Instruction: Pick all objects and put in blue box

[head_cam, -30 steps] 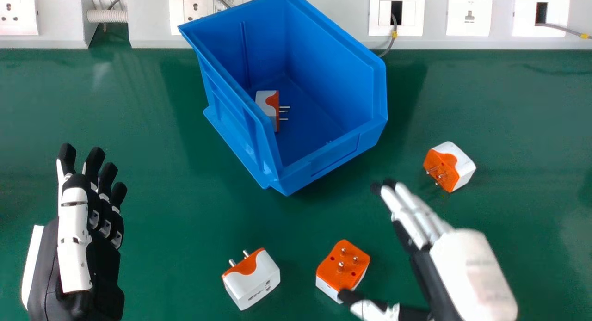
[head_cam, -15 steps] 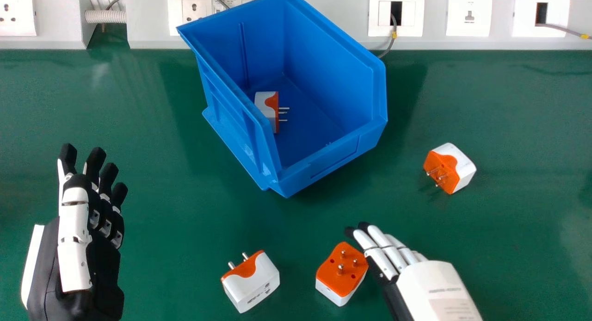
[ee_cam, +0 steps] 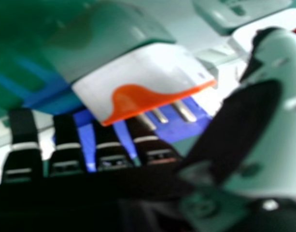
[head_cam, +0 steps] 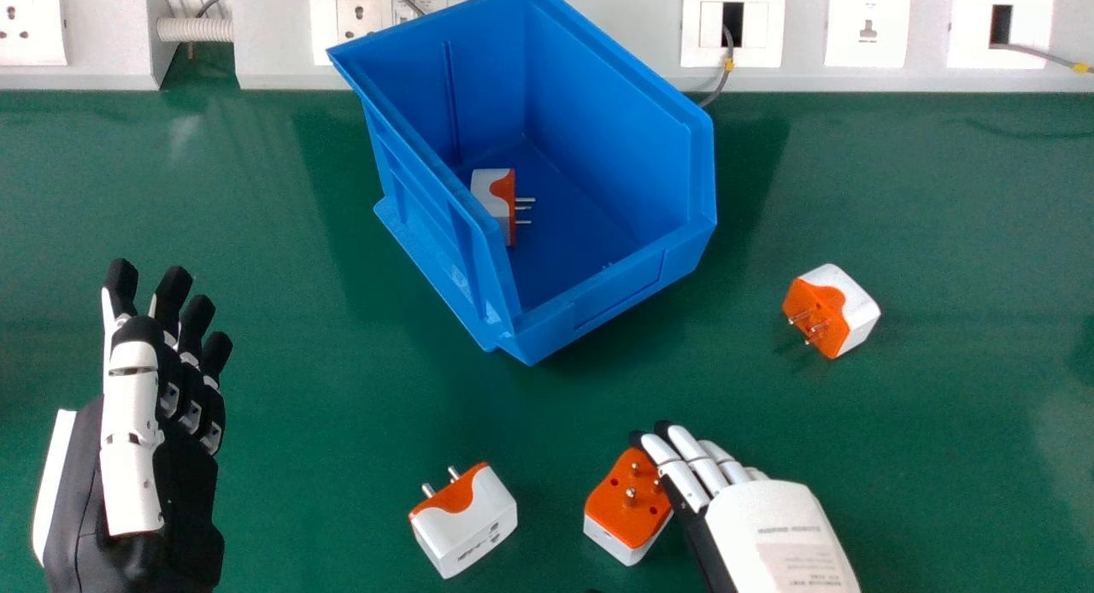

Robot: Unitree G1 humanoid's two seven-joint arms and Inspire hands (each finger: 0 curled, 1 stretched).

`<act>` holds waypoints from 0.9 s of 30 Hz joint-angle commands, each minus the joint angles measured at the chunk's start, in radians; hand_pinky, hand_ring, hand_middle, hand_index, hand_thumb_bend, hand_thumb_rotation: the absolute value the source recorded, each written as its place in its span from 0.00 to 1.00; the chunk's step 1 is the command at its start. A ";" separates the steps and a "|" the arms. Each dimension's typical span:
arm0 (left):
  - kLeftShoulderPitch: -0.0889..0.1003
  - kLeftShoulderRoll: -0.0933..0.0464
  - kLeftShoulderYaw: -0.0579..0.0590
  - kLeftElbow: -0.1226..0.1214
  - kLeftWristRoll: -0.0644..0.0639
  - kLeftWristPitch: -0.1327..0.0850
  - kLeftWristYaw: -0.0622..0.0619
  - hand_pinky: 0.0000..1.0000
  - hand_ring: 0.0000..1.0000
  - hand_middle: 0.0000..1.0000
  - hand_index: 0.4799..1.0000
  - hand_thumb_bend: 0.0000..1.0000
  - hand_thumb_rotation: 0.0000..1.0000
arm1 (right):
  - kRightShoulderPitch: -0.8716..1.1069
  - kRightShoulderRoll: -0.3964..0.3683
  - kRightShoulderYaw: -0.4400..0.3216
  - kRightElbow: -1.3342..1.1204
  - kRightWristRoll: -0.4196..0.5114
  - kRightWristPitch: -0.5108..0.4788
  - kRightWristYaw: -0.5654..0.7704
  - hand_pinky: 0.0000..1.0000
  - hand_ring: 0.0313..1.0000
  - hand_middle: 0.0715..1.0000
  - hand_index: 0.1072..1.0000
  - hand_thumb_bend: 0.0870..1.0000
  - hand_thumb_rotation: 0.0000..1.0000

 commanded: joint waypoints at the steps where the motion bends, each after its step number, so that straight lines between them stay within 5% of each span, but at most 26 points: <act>1: -0.005 0.015 0.010 -0.026 -0.018 -0.002 -0.010 1.00 1.00 1.00 0.99 0.16 1.00 | -0.019 0.008 0.007 0.016 0.006 0.014 -0.003 0.73 0.86 0.90 0.87 0.45 0.67; 5: -0.004 0.019 0.016 -0.036 -0.034 0.013 -0.007 1.00 1.00 1.00 0.99 0.17 1.00 | -0.039 0.011 0.015 0.039 0.014 0.025 -0.008 0.73 0.86 0.90 0.87 0.45 0.65; 9: -0.002 0.024 0.019 -0.041 -0.027 0.014 -0.001 1.00 1.00 1.00 0.99 0.17 1.00 | -0.058 0.016 0.020 0.069 0.012 0.043 -0.017 0.74 0.86 0.90 0.87 0.45 0.63; 13: -0.005 0.031 0.023 -0.039 -0.047 0.017 -0.017 1.00 1.00 1.00 0.99 0.18 1.00 | -0.083 0.019 0.027 0.103 0.014 0.061 -0.016 0.73 0.86 0.90 0.87 0.45 0.61; 15: -0.003 0.030 0.025 -0.046 -0.057 0.025 -0.012 1.00 1.00 1.00 0.99 0.18 1.00 | -0.097 0.022 0.032 0.123 0.017 0.070 -0.018 0.73 0.86 0.90 0.87 0.45 0.62; 20: -0.001 0.032 0.030 -0.047 -0.042 0.015 -0.012 1.00 1.00 1.00 1.00 0.17 1.00 | -0.130 0.033 0.037 0.183 0.030 0.082 -0.018 0.72 0.85 0.89 0.86 0.44 0.61; 21: -0.001 0.028 0.032 -0.051 -0.049 0.023 -0.004 1.00 1.00 1.00 1.00 0.17 1.00 | -0.134 0.035 0.038 0.190 0.031 0.087 -0.010 0.72 0.85 0.89 0.86 0.44 0.61; 23: -0.001 0.031 0.034 -0.053 -0.050 0.023 -0.009 1.00 1.00 1.00 1.00 0.17 1.00 | -0.145 0.038 0.042 0.211 0.035 0.094 -0.003 0.72 0.85 0.89 0.86 0.44 0.61; 27: 0.001 0.031 0.033 -0.063 -0.044 0.029 -0.003 1.00 1.00 1.00 0.99 0.17 1.00 | -0.167 0.045 0.049 0.262 0.038 0.095 -0.026 0.72 0.84 0.89 0.85 0.45 0.58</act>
